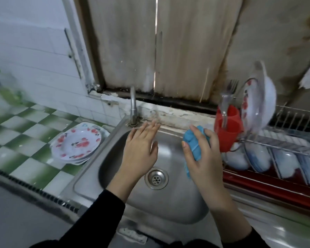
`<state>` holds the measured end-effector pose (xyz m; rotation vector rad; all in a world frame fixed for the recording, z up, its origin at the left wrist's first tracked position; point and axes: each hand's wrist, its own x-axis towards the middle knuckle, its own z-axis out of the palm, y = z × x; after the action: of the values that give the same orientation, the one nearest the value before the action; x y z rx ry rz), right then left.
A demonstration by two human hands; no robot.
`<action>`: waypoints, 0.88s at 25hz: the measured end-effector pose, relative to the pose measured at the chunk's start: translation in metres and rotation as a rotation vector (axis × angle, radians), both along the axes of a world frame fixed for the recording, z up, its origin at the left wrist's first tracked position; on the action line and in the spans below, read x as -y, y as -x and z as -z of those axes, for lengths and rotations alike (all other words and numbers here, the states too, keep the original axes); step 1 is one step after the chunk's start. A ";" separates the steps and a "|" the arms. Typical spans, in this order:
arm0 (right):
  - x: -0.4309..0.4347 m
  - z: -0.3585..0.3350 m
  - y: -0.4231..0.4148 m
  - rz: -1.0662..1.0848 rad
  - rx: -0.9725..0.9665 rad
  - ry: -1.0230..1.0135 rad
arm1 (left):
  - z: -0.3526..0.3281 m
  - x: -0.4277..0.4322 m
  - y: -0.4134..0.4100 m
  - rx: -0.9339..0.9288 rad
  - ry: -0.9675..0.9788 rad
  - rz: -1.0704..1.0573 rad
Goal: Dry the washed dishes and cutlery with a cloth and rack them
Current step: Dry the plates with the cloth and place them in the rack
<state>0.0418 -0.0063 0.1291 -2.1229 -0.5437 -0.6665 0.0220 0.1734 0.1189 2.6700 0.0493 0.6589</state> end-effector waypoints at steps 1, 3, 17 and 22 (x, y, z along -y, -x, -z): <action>-0.014 0.008 0.005 -0.014 -0.034 0.025 | 0.006 -0.015 0.010 -0.015 -0.005 -0.021; -0.048 0.023 0.017 -0.036 -0.112 0.061 | 0.017 -0.049 0.029 -0.057 -0.004 -0.050; -0.305 0.089 0.022 -0.222 -0.453 0.082 | 0.132 -0.285 0.057 -0.437 0.132 -0.235; -0.357 0.103 -0.019 -0.293 -0.532 0.091 | 0.180 -0.335 0.023 -0.539 0.176 -0.243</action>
<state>0.0611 0.3507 0.0259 -2.1295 -0.5724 0.0924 -0.0013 0.5086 -0.0607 2.6089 0.5562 -0.0184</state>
